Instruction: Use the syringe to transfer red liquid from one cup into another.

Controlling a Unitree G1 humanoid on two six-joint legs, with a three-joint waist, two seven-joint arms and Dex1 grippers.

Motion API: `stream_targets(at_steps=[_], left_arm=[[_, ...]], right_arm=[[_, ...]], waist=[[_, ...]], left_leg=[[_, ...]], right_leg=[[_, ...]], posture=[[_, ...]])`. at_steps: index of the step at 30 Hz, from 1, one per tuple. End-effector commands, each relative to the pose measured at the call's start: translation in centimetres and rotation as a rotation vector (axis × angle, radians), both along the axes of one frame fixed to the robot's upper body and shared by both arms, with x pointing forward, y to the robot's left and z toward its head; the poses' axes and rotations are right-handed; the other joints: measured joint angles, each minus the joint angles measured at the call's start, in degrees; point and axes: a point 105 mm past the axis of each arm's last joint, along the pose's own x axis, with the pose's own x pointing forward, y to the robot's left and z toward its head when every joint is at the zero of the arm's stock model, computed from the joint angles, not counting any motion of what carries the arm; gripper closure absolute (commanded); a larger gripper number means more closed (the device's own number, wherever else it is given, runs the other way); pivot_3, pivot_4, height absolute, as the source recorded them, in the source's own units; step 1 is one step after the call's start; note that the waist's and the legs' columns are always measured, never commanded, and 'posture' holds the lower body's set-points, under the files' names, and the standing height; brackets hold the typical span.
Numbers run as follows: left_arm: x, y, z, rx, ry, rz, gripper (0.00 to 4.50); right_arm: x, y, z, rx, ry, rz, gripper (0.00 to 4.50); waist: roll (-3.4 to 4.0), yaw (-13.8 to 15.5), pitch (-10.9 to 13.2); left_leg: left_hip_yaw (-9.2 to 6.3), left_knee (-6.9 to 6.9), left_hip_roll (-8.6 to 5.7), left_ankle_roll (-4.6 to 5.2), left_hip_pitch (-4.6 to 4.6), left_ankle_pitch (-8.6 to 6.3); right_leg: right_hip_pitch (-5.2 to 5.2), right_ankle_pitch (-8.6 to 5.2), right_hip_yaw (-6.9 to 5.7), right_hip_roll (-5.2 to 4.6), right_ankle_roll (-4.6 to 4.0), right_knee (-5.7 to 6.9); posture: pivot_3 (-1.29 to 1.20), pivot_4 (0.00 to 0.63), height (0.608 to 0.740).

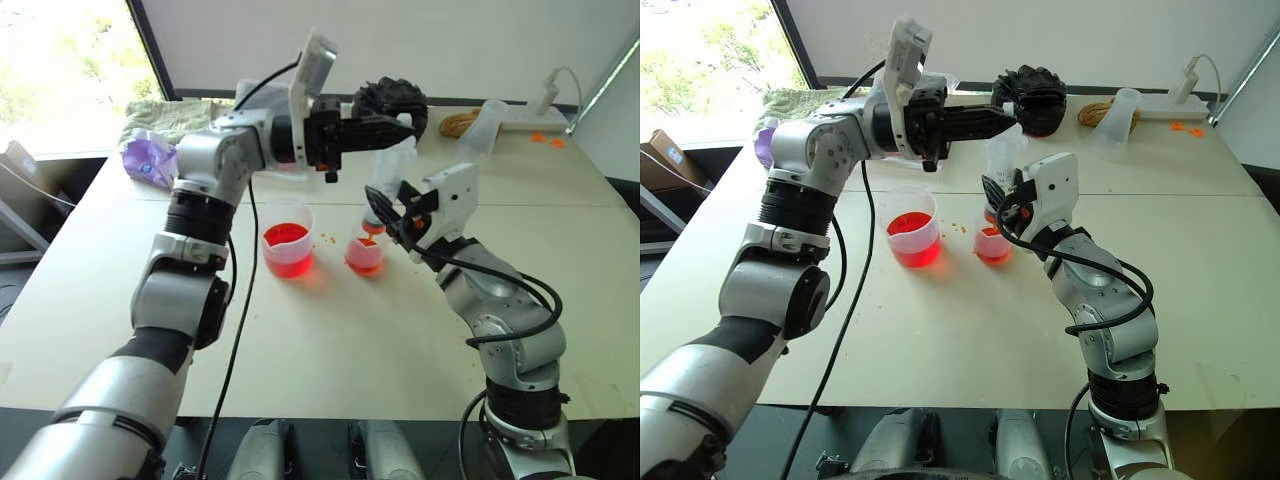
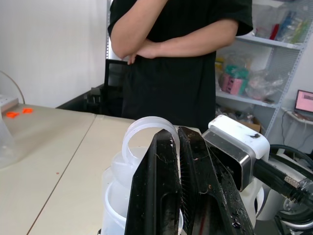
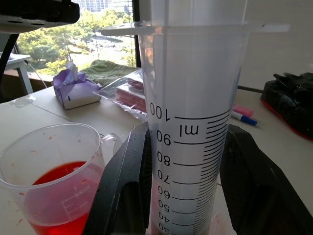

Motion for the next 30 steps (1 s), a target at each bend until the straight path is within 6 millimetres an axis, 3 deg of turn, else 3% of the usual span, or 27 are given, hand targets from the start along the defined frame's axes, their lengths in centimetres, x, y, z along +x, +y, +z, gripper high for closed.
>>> stream_targets(at_steps=[1,28,30], left_arm=[[-0.6,-0.7,-0.5,0.039,-0.027,-0.028,4.44],[-1.1,-0.5,-1.4,0.036,0.035,-0.021,4.44],[-1.0,-0.5,-1.3,0.030,0.045,-0.014,3.86]], right_arm=[[-0.9,0.0,2.5,0.020,-0.106,0.014,3.16],[-0.9,-0.4,3.0,0.008,-0.112,0.012,3.16],[-0.9,-0.4,3.0,0.005,-0.111,0.012,3.16]], waist=[[0.00,0.00,0.00],[0.00,0.01,0.00],[0.00,0.03,0.00]], left_leg=[[0.00,0.00,0.00,0.00,0.00,0.00],[0.00,0.00,0.00,0.00,0.00,0.00],[0.00,0.00,0.00,0.00,0.00,0.00]], right_leg=[[0.00,0.00,0.00,0.00,0.00,0.00],[0.00,0.00,0.01,-0.01,0.00,0.00],[0.01,0.00,0.00,-0.01,0.00,0.00]], posture=[[0.00,0.150,0.740],[0.00,0.150,0.740],[0.00,0.150,0.740]])
